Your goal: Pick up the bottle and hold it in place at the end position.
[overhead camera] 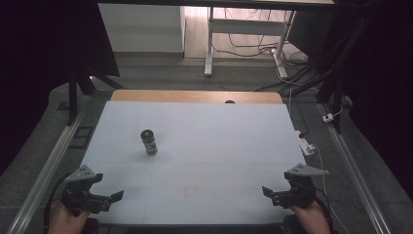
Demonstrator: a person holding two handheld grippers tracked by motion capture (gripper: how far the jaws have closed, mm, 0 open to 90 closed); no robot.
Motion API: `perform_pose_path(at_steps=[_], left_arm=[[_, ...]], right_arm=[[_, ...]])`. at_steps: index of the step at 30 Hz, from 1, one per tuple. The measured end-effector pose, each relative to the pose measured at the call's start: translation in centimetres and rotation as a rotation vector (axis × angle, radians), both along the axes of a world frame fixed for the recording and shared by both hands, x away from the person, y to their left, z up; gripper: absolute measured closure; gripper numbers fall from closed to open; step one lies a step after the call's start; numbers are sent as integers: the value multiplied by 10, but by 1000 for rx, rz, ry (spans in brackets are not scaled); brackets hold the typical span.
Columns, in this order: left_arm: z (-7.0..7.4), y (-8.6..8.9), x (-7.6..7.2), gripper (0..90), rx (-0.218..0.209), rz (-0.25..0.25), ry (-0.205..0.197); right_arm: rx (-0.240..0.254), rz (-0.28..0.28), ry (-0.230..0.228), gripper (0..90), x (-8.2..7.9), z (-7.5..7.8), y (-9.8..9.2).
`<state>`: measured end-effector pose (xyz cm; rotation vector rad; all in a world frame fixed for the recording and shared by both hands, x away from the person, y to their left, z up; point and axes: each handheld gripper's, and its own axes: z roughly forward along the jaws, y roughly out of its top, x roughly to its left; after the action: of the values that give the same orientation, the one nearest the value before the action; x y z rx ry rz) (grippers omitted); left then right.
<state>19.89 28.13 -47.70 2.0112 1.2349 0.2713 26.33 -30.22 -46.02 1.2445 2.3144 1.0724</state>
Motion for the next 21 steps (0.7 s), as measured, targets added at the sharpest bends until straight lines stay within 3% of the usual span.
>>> perform_pose_path(at_steps=[21], left_arm=[[-1, -9, 17, 0, -35, -109, -23]], right_arm=[[-11, 10, -2, 0, -1, 0, 1]])
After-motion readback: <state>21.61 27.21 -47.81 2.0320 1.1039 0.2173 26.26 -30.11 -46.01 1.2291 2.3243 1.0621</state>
